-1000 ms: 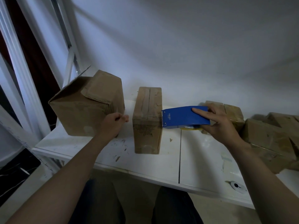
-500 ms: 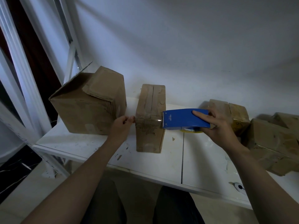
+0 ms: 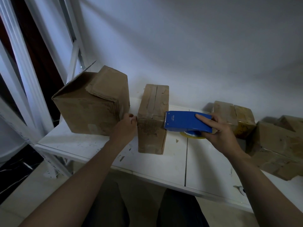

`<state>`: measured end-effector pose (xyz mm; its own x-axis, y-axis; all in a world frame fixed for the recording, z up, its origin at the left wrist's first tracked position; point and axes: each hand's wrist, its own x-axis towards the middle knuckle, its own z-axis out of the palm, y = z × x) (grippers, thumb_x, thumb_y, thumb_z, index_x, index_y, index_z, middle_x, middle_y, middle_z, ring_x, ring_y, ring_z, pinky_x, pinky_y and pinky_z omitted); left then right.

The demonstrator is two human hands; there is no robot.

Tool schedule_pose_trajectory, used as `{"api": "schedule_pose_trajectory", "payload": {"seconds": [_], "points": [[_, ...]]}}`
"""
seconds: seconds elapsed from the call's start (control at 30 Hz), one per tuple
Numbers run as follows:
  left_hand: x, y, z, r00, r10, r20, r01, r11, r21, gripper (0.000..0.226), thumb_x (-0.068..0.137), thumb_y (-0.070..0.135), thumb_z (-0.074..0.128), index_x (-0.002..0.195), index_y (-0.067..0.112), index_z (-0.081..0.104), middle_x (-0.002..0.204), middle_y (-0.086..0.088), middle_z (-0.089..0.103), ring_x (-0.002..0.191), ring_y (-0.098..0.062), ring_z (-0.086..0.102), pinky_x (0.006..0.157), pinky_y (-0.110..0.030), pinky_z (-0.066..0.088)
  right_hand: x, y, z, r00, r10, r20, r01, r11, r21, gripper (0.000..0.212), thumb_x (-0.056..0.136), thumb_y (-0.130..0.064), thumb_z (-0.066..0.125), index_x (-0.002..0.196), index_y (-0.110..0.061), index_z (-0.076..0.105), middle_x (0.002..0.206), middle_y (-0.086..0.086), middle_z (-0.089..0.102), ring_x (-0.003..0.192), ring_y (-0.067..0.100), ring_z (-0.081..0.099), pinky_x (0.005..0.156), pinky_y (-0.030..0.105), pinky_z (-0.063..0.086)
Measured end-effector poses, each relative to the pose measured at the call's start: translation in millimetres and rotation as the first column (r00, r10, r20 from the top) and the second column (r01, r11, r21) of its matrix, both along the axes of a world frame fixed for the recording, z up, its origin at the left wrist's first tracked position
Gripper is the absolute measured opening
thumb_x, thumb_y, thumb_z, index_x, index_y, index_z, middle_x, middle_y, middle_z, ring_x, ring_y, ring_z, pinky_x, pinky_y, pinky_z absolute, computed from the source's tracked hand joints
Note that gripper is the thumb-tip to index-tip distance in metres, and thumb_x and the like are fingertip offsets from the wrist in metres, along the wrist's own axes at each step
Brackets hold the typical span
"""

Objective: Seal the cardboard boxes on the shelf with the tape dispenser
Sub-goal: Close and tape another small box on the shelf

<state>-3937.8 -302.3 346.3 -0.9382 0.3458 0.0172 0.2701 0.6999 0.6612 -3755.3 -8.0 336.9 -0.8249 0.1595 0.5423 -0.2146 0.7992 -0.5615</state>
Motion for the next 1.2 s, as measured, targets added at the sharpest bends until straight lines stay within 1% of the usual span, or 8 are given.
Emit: {"api": "schedule_pose_trajectory", "payload": {"seconds": [0.13,0.3,0.5,0.6,0.67,0.83,0.97,1.2], "points": [[-14,-3,16,0.993,0.106,-0.042,-0.096,0.976,0.196,0.034,0.106,0.025,0.036,0.13,0.014,0.057,0.12,-0.006,0.064,0.101,-0.026,0.059,0.082,-0.034,0.045,-8,-6,-3,0.999,0.041,0.011,-0.042,0.998,0.044,0.087,0.079,-0.001,0.081,0.142,-0.051,0.046,0.117,0.003,0.051,0.109,0.011,0.051,0.097,0.023,0.047],[-15,12,37,0.979,0.07,-0.19,-0.012,0.957,0.29,0.03,0.104,0.027,0.044,0.131,0.021,0.057,0.128,0.0,0.053,0.102,-0.014,0.056,0.081,-0.026,0.047,-16,-5,-2,0.998,0.054,-0.012,-0.052,0.994,0.099,0.084,0.08,-0.007,0.08,0.143,-0.049,0.045,0.115,0.004,0.051,0.108,0.008,0.049,0.095,0.015,0.043],[-17,47,18,0.89,-0.185,-0.417,0.197,0.98,-0.016,0.04,0.105,0.025,0.041,0.143,0.015,0.046,0.154,-0.004,0.039,0.134,-0.023,0.047,0.107,-0.03,0.038,-18,-7,-2,0.998,0.063,-0.02,-0.06,0.991,0.119,0.077,0.081,-0.02,0.071,0.144,-0.055,0.042,0.114,-0.005,0.047,0.108,0.003,0.046,0.094,0.01,0.041],[-23,52,8,0.874,-0.235,-0.426,0.161,0.966,-0.201,0.045,0.107,0.035,0.03,0.146,0.016,0.046,0.16,-0.004,0.034,0.149,-0.024,0.029,0.115,-0.052,0.036,-17,-4,-4,0.998,0.064,-0.024,-0.061,0.99,0.129,0.079,0.081,-0.018,0.072,0.144,-0.055,0.042,0.116,0.0,0.049,0.108,0.006,0.048,0.094,0.012,0.043],[-24,53,5,0.868,-0.266,-0.419,0.162,0.95,-0.267,0.047,0.107,0.036,0.026,0.147,0.018,0.044,0.161,-0.004,0.033,0.152,-0.023,0.022,0.117,-0.056,0.03,-16,-2,-8,0.998,0.059,-0.016,-0.056,0.991,0.122,0.083,0.08,-0.013,0.076,0.144,-0.054,0.042,0.118,0.001,0.05,0.109,0.007,0.048,0.095,0.013,0.044],[-22,47,9,0.853,-0.282,-0.439,0.158,0.941,-0.298,0.069,0.098,0.052,0.009,0.148,0.019,0.043,0.159,-0.003,0.036,0.151,-0.024,0.024,0.116,-0.054,0.032,-20,-3,-17,0.998,0.035,-0.057,-0.026,0.988,0.153,0.089,0.076,0.003,0.081,0.145,-0.042,0.046,0.118,0.004,0.052,0.108,0.006,0.047,0.095,0.011,0.041],[-23,46,10,0.859,-0.322,-0.399,0.192,0.923,-0.332,0.071,0.097,0.058,0.013,0.151,0.019,0.038,0.161,-0.002,0.033,0.153,-0.023,0.019,0.116,-0.056,0.032,-20,1,-16,0.997,0.014,-0.072,-0.005,0.991,0.136,0.084,0.074,0.008,0.082,0.141,-0.032,0.049,0.121,0.008,0.054,0.108,0.014,0.05,0.097,0.011,0.042],[-24,44,11,0.84,-0.327,-0.432,0.185,0.922,-0.339,0.073,0.095,0.057,0.01,0.148,0.02,0.043,0.157,-0.002,0.04,0.15,-0.023,0.026,0.11,-0.054,0.041,-21,3,-6,0.996,0.044,-0.076,-0.032,0.989,0.144,0.074,0.078,-0.008,0.077,0.142,-0.031,0.048,0.12,0.009,0.055,0.106,0.018,0.051,0.096,0.013,0.044]]}}
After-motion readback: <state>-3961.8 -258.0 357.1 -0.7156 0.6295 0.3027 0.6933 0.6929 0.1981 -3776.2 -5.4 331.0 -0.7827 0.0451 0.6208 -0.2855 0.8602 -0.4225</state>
